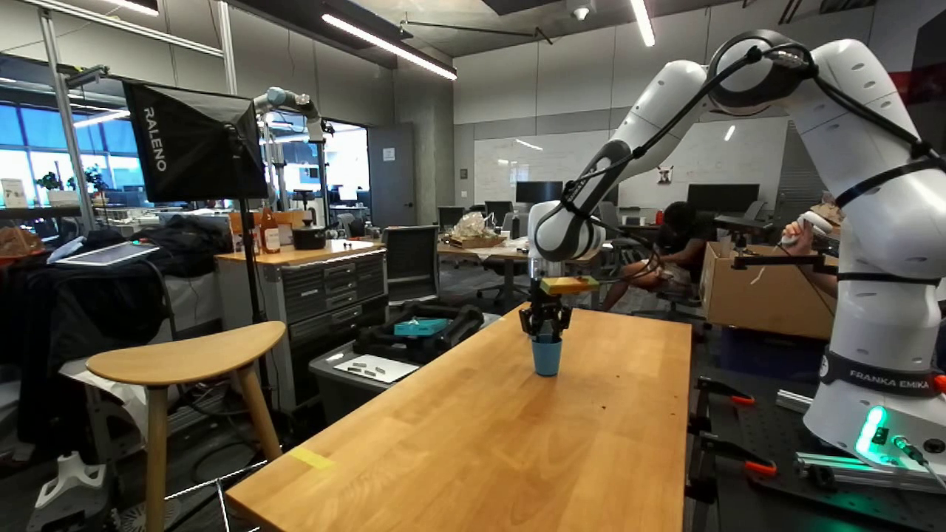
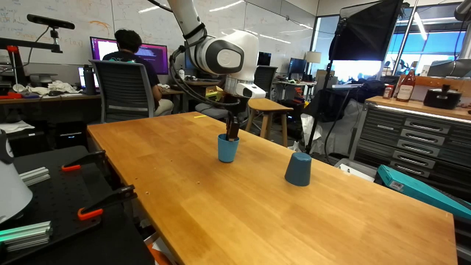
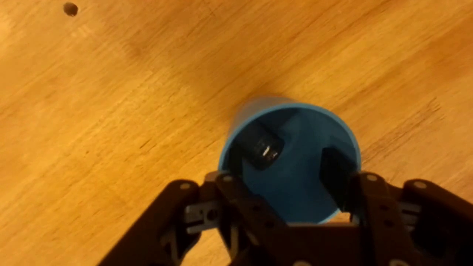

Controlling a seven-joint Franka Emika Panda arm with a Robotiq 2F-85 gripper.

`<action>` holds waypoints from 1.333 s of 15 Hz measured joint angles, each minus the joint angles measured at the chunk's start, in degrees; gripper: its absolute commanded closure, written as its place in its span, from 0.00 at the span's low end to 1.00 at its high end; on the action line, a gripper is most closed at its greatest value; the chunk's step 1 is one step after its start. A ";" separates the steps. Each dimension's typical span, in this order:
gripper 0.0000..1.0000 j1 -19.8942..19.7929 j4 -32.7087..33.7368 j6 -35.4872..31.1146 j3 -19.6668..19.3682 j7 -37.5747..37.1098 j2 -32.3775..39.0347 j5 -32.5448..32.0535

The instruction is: Put the golden object in the blue cup

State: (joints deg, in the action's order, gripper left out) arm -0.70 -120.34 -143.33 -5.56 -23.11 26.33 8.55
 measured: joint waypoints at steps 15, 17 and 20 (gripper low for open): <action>0.30 0.20 -1.81 5.52 -0.75 0.04 -10.83 -8.00; 0.15 0.25 -1.91 8.46 -0.78 -0.05 -13.71 -11.46; 0.16 0.41 -1.85 13.46 -0.62 0.01 -17.60 -15.70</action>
State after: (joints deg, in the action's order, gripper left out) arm -0.29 -122.19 -129.87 -6.17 -23.10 8.72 -7.15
